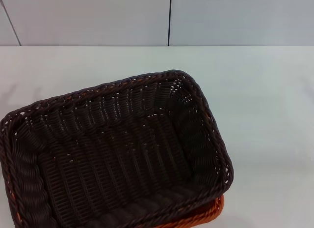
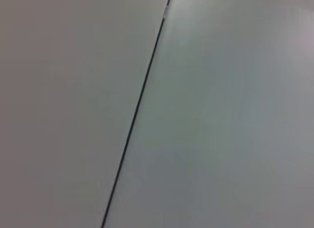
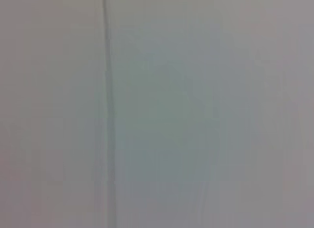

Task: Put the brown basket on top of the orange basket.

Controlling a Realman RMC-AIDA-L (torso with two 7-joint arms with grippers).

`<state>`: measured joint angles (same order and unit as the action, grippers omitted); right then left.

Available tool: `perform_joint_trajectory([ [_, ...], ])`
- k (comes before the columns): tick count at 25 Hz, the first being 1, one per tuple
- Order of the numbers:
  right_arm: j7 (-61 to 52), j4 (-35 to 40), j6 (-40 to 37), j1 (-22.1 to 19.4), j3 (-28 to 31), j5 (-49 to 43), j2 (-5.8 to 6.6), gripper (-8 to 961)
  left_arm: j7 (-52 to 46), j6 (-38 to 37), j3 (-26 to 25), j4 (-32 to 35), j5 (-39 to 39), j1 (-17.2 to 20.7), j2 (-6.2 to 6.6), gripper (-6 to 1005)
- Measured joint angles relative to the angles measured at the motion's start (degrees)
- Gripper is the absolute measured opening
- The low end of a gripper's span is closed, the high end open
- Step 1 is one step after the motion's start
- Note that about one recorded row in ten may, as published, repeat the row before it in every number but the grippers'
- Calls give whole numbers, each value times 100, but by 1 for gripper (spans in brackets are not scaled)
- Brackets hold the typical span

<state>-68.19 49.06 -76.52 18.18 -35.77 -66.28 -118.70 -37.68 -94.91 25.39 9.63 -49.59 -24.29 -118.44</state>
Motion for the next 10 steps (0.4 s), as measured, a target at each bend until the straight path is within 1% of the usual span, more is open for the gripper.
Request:
perform_joint_trajectory([
  [6, 3264, -1798, -1077, -19, 635, 1724, -7, 511, 17, -248, -313, -248, 11, 189, -2, 704],
  [8, 3795, -2165, -1305, -31, 720, 2072, -8, 511, 39, -324, -368, -294, 11, 253, -7, 703],
  [10, 3970, -2396, -1409, -46, 811, 2268, -8, 511, 43, -414, -428, -354, 11, 315, -11, 703],
])
